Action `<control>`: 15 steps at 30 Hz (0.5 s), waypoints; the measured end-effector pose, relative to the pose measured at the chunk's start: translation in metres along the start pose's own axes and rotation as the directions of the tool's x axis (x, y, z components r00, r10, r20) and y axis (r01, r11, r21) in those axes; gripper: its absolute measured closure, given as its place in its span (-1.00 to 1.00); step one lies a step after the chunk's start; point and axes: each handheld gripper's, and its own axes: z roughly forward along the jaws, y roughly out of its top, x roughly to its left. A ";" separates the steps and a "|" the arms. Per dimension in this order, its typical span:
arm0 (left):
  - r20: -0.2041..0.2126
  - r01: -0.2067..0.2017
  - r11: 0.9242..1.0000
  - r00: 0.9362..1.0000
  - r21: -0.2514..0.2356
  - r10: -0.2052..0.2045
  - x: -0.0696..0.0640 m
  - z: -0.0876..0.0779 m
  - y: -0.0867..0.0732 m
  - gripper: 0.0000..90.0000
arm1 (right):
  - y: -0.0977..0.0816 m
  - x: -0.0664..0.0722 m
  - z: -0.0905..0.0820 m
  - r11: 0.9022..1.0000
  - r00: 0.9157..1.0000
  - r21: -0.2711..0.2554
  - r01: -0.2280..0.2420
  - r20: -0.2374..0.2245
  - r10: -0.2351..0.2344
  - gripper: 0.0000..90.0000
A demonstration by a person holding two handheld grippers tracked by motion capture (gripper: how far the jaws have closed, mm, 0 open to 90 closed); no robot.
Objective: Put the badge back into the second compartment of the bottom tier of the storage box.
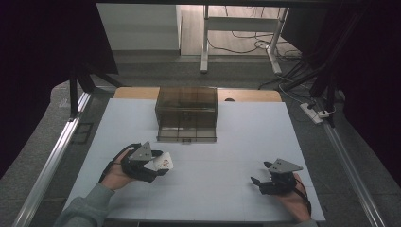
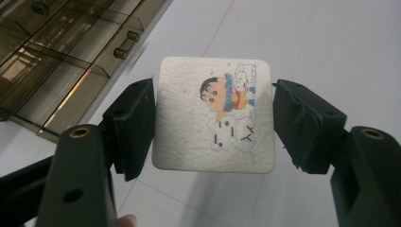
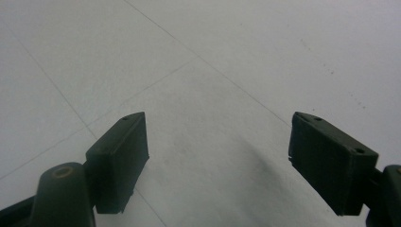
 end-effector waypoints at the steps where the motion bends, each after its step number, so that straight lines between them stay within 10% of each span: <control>1: -0.001 0.001 1.000 1.000 -0.001 -0.001 0.000 0.000 0.000 -0.28 | 0.000 0.000 0.000 1.000 1.000 0.003 0.001 0.002 -0.001 -0.54; 15: -0.010 0.001 1.000 1.000 0.004 -0.001 0.001 0.001 0.000 -0.28 | -0.001 0.002 0.003 0.999 0.999 0.037 0.023 0.023 -0.024 -0.53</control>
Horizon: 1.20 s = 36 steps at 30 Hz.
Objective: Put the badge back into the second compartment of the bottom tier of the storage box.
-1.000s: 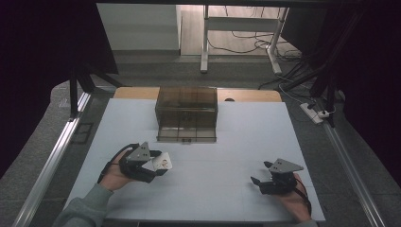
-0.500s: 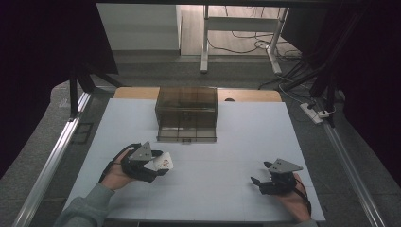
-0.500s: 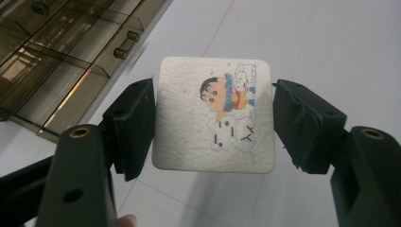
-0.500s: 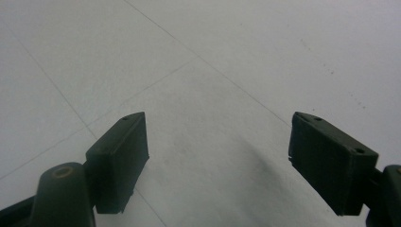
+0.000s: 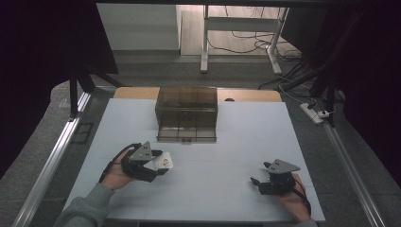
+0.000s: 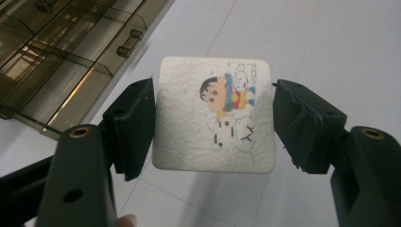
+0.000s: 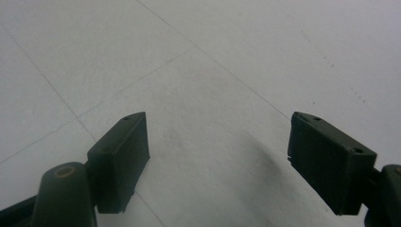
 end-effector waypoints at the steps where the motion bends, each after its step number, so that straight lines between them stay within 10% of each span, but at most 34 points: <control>1: -0.001 -0.002 1.000 1.000 0.002 0.002 0.000 0.000 0.000 -0.28 | 0.000 0.000 0.000 1.000 1.000 -0.002 -0.001 0.001 0.001 -0.53; 36: -0.047 0.035 0.999 0.998 0.009 -0.035 0.011 0.010 0.002 -0.28 | 0.001 0.000 -0.002 1.000 1.000 -0.016 -0.019 -0.003 0.019 -0.52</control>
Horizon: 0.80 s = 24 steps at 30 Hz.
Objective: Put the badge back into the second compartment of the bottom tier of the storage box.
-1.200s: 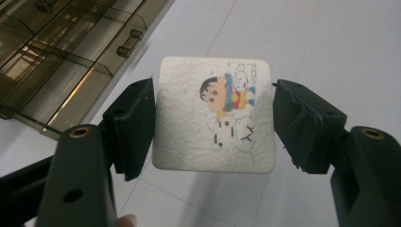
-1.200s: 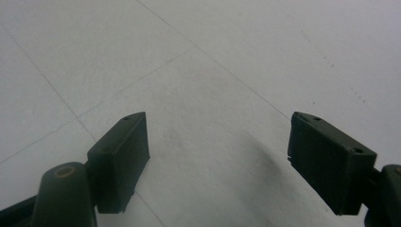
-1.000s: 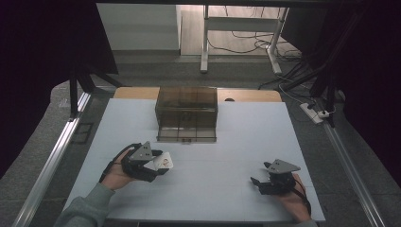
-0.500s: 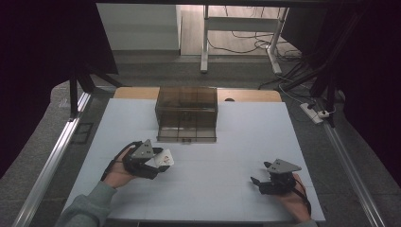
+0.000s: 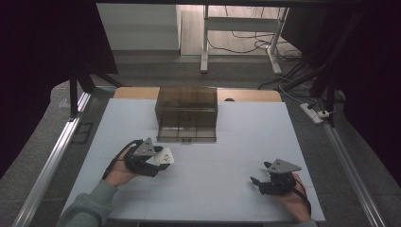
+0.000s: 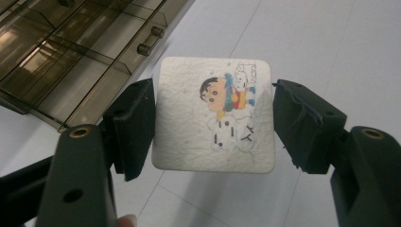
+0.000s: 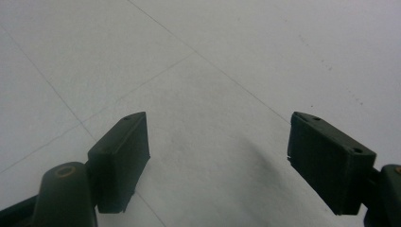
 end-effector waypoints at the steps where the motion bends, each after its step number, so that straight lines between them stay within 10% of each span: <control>1: -0.001 0.006 1.000 1.000 -0.003 -0.006 0.000 0.000 0.000 -0.28 | 0.000 0.000 0.000 1.000 1.000 0.000 0.001 0.000 -0.001 -0.52; 24: -0.017 0.016 1.000 1.000 0.005 -0.016 0.003 0.003 -0.001 -0.28 | 0.000 0.001 0.001 1.000 1.000 0.005 -0.003 0.004 0.003 -0.52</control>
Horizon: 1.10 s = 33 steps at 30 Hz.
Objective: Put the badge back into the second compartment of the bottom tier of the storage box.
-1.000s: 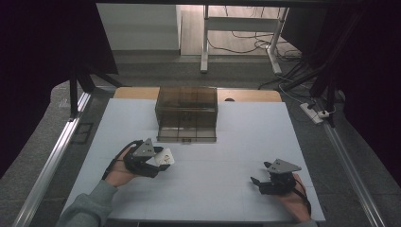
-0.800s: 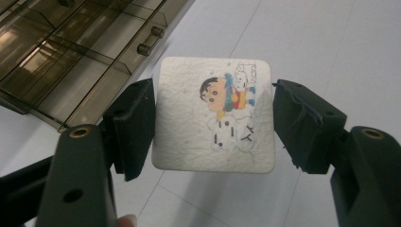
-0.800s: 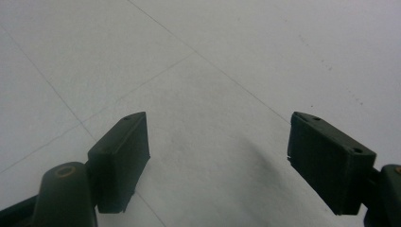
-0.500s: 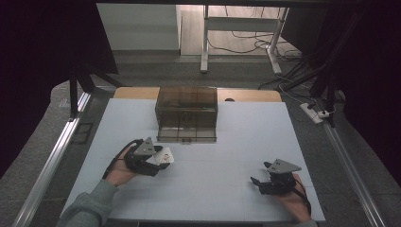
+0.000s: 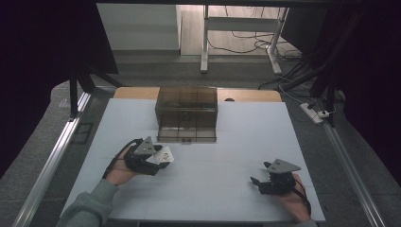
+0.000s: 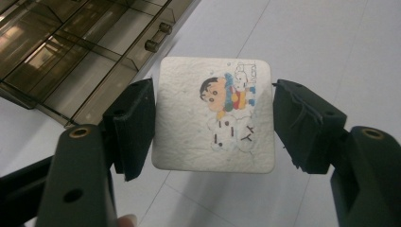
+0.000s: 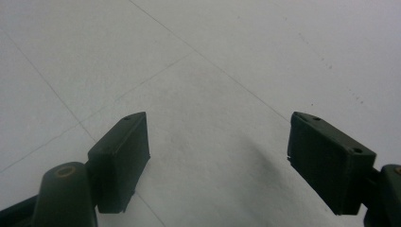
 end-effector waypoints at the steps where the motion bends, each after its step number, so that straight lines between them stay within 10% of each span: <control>1: 0.000 0.000 1.000 1.000 0.000 0.000 0.000 0.000 0.000 -0.28 | 0.000 0.000 0.000 1.000 1.000 0.000 -0.001 0.001 0.001 -0.52; 33: -0.024 -0.003 1.000 1.000 0.017 0.003 0.000 0.003 -0.001 -0.28 | 0.000 0.002 0.002 1.000 0.999 0.018 0.006 0.042 -0.007 -0.51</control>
